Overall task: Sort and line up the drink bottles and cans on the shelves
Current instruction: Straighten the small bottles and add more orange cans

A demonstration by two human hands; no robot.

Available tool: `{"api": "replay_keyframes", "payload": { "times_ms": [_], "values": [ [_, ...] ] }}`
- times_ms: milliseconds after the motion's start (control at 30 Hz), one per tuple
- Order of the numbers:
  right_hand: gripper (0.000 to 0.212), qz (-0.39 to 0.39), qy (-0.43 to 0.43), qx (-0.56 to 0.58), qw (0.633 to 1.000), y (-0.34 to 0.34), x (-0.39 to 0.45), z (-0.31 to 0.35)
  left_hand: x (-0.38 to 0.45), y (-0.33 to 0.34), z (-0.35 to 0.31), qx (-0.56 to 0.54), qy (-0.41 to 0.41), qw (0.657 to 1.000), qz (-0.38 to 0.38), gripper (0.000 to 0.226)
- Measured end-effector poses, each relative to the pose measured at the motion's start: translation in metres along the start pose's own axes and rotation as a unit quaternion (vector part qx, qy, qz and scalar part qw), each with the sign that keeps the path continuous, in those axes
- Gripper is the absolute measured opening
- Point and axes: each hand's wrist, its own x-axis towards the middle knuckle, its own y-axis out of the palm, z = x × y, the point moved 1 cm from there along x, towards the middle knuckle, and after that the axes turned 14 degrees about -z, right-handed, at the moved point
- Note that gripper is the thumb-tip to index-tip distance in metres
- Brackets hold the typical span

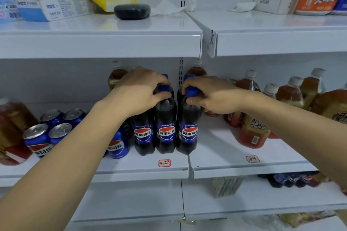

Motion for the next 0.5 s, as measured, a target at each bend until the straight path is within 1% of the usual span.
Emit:
{"api": "replay_keyframes", "payload": {
  "times_ms": [267,500],
  "values": [
    [0.026,-0.014,0.002,0.008,1.0,0.0026,-0.0017,-0.0012,0.002,0.0035,0.0073,-0.075,-0.048,0.996,0.013,0.04],
    [0.018,-0.001,0.007,0.03,1.0,0.0028,0.0019,0.0034,-0.0004,0.005,0.009,-0.11,-0.071,0.991,0.008,0.038]
  ]
}}
